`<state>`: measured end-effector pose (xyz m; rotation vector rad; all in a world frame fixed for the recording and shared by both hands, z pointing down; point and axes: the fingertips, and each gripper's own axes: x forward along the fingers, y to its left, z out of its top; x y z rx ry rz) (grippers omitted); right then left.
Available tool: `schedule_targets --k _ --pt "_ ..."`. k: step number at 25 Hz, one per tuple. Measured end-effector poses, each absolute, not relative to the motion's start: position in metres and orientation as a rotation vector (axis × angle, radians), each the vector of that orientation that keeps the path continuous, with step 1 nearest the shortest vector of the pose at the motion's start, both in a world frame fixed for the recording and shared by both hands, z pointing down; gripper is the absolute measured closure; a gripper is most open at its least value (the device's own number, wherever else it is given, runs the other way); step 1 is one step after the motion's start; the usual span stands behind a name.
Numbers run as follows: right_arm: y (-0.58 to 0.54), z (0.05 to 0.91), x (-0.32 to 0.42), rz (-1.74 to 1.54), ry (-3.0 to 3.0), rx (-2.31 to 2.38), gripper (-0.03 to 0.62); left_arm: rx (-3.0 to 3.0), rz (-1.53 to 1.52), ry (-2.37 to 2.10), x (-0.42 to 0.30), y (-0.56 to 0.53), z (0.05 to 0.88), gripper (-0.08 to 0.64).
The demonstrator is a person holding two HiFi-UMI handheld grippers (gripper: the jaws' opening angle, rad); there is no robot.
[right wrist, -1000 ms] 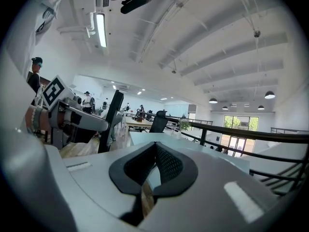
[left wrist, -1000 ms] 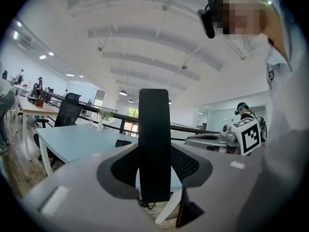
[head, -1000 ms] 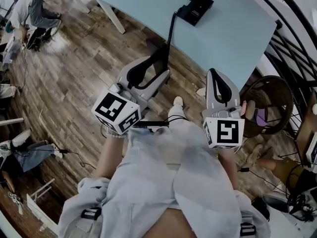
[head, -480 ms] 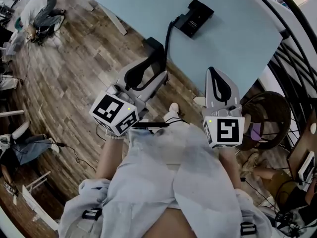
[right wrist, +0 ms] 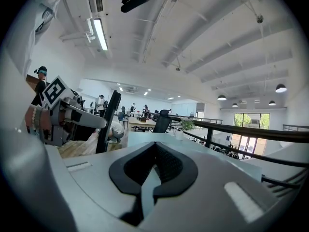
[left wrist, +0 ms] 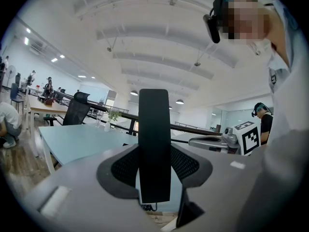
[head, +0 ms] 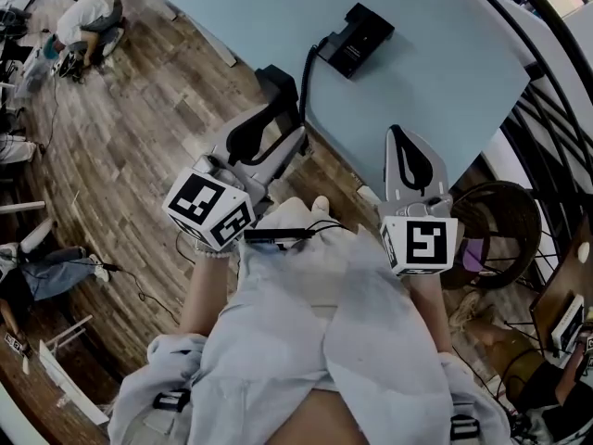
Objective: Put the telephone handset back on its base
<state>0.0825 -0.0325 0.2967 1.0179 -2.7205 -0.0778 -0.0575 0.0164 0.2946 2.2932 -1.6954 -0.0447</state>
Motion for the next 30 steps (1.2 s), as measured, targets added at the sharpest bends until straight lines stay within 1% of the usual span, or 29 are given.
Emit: schedule_targets --k 12,30 --pt "-0.062 0.301 0.085 -0.068 -2.7 1.096 0.586 2.32 0.021 -1.681 -0.069 -0.026 0.299 0.364" --pt "-0.134 0.312 0.065 0.007 -2.602 1.22 0.586 2.348 0.126 -1.517 -0.093 -0.124 0.322 0.364"
